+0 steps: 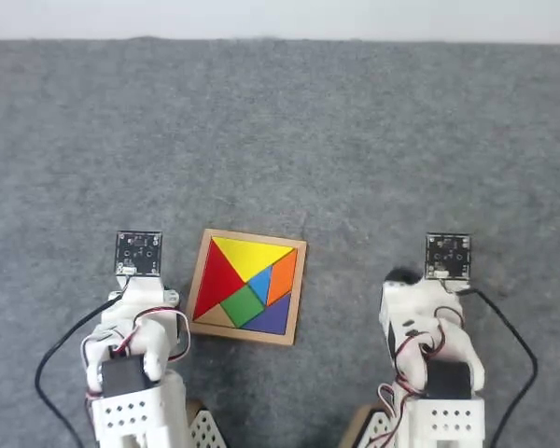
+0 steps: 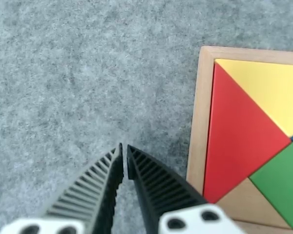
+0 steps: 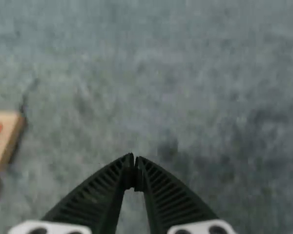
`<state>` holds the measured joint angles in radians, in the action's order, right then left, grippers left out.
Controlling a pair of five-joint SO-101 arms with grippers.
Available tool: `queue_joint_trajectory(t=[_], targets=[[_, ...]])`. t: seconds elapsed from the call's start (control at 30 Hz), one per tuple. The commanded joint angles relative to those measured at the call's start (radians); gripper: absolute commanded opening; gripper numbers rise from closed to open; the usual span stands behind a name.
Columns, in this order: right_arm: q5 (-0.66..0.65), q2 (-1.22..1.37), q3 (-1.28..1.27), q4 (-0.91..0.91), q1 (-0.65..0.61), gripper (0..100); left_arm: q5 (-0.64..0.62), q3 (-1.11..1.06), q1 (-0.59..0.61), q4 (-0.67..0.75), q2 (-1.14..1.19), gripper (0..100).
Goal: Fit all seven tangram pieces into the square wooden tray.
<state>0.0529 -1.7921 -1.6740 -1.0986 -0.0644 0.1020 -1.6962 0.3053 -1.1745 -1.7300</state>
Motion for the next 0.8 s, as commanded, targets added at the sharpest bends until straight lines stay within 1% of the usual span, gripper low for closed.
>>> queue_joint_trajectory(t=[0.0,0.07,0.77], targets=[[-0.008,0.007,-0.012,-0.136,0.001,0.6,0.005,0.012,0.000,-0.005,-0.011,1],[-0.008,0.005,-0.011,-0.186,0.001,0.6,0.005,0.012,0.000,-0.005,-0.011,1],[-0.006,0.005,-0.011,-0.188,0.002,0.6,0.005,0.012,0.000,-0.005,-0.011,1]])
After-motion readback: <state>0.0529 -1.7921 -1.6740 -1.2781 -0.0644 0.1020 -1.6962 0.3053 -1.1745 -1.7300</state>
